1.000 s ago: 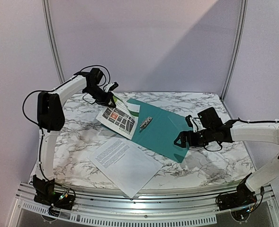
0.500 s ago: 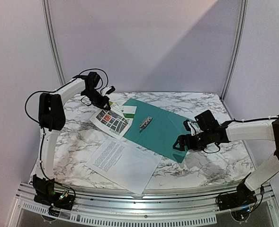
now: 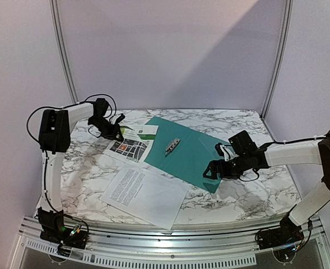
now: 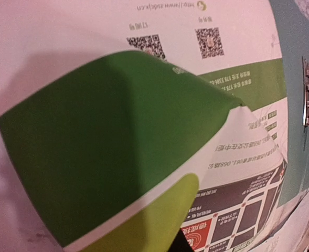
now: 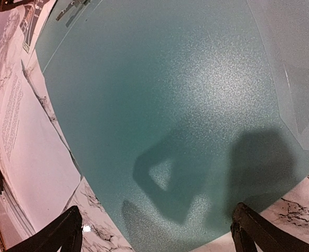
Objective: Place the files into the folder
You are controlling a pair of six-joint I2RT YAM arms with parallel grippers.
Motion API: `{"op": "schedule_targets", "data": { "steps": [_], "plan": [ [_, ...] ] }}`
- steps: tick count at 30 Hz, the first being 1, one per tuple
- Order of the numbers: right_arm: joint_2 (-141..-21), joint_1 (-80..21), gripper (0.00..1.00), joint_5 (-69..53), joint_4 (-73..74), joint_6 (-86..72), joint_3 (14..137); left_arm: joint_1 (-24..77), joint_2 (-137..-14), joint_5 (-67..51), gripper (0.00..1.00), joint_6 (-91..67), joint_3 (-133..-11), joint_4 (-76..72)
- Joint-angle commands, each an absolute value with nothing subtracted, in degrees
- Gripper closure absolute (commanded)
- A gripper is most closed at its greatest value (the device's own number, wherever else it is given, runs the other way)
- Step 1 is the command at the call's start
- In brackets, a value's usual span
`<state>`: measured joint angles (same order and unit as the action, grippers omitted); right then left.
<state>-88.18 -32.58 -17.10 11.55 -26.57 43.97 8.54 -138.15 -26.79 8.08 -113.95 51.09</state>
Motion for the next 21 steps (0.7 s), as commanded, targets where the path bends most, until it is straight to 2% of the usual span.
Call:
{"op": "schedule_targets", "data": {
  "steps": [1,5,6,8,11,13,16,21],
  "plan": [
    [-89.2,-32.3,0.01,-19.0,11.9,-26.0,45.2,8.8,-134.6,-20.3,0.89,5.5,-106.6,50.5],
    [-89.4,-32.3,0.01,-19.5,11.3,-26.3,45.0,9.1,-134.7,-18.1,0.87,5.8,-109.3,53.3],
    [-89.4,-32.3,0.01,-19.8,11.1,-26.4,45.0,9.1,-135.5,-18.2,0.80,5.7,-110.3,55.0],
    [-89.3,-32.3,0.01,-20.2,10.8,-26.7,44.7,9.2,-136.2,-20.0,0.57,6.0,-110.9,56.2],
    [-88.9,-32.3,0.01,-20.3,10.6,-26.9,44.2,9.2,-133.9,-22.8,0.47,5.2,-107.8,52.2],
    [-88.5,-32.3,0.01,-20.4,10.8,-26.8,44.1,9.2,-132.3,-24.0,0.35,4.1,-105.8,49.8],
    [-88.0,-32.3,0.01,-20.4,10.8,-26.6,43.8,9.2,-130.3,-26.6,0.26,1.8,-104.1,45.7],
    [-87.2,-32.3,0.01,-20.5,10.7,-26.6,43.5,9.1,-129.2,-24.1,0.25,-3.5,-102.4,40.0]
  ]
}}
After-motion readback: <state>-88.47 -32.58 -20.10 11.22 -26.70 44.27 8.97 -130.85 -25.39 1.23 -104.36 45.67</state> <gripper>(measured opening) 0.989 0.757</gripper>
